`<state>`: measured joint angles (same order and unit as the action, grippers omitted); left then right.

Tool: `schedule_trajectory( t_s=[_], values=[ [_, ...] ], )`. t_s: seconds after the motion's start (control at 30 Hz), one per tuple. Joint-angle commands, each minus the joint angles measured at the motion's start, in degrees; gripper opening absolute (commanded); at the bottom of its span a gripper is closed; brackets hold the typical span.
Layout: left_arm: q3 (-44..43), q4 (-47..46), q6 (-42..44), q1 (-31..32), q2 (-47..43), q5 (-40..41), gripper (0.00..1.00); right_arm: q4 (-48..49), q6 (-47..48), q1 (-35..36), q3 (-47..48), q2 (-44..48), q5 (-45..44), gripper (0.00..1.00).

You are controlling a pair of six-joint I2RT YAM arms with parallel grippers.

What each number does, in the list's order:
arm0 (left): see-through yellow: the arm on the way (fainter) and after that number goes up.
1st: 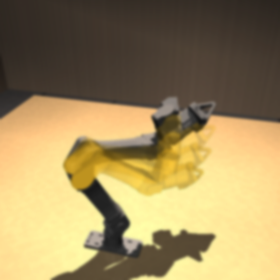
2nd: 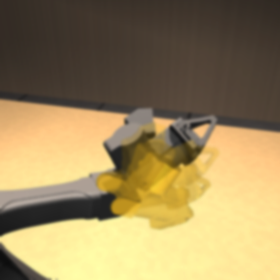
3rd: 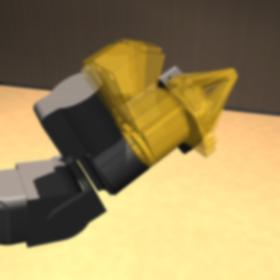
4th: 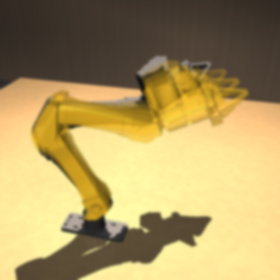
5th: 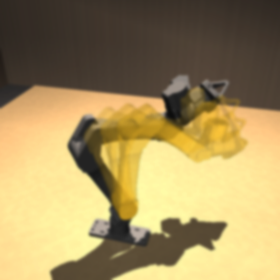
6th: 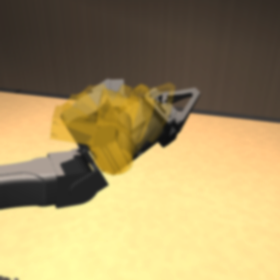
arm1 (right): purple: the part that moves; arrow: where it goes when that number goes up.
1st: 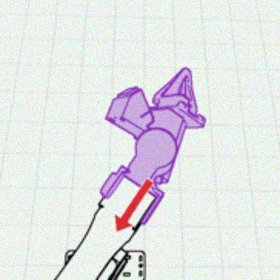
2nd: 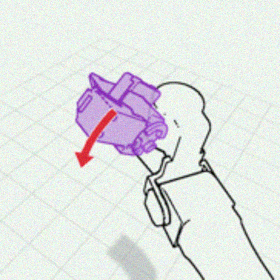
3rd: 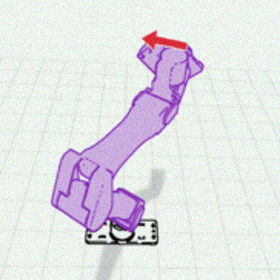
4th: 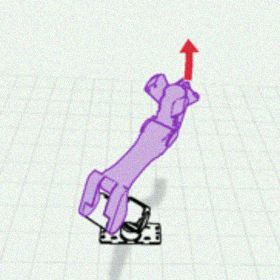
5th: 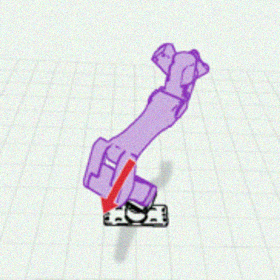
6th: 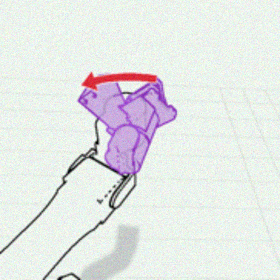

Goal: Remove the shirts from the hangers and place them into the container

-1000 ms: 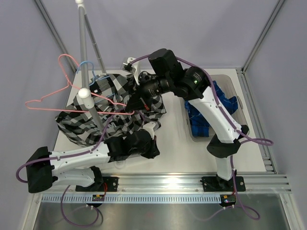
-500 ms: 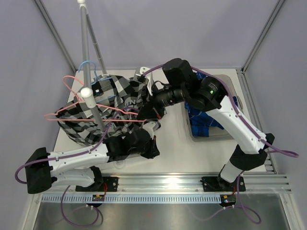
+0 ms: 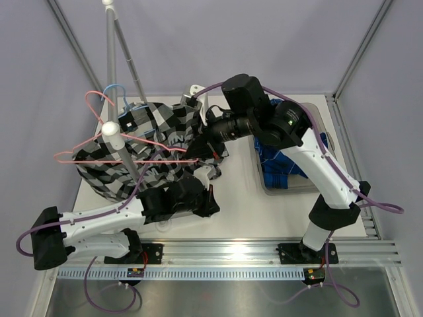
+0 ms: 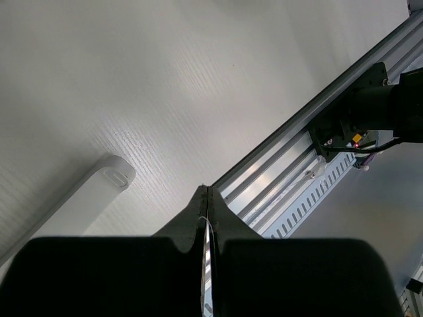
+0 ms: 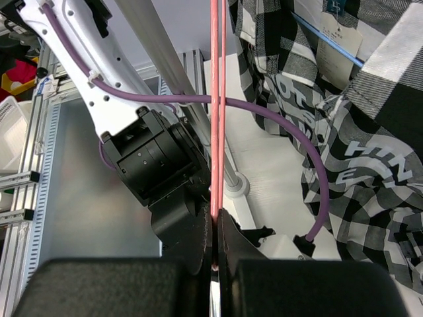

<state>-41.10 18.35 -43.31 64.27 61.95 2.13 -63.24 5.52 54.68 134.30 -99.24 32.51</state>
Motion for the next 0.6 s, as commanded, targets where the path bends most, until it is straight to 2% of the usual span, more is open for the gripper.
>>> schedule_trajectory(
  t_s=[0.0,0.13,0.23,0.37,0.57],
  values=[
    [-0.21,-1.65,0.42,-0.64,-2.01,0.86,0.00,-5.22,13.55,0.26,4.64,0.29,4.49,0.00],
    [-0.03,-1.65,0.33,-0.64,-2.27,0.86,0.00,-7.95,13.55,0.26,9.49,-1.92,4.32,0.00],
    [0.32,-1.74,0.24,-0.64,-2.80,1.03,0.00,-5.50,12.94,0.26,4.94,0.44,4.23,0.00],
    [0.32,-1.65,0.33,-0.64,-2.80,0.77,0.00,-0.13,11.71,0.26,-6.74,5.80,3.35,0.00],
    [0.23,-2.18,0.24,-0.64,-2.54,0.24,0.00,3.91,10.39,0.26,-15.81,10.82,2.47,0.00]
  ],
)
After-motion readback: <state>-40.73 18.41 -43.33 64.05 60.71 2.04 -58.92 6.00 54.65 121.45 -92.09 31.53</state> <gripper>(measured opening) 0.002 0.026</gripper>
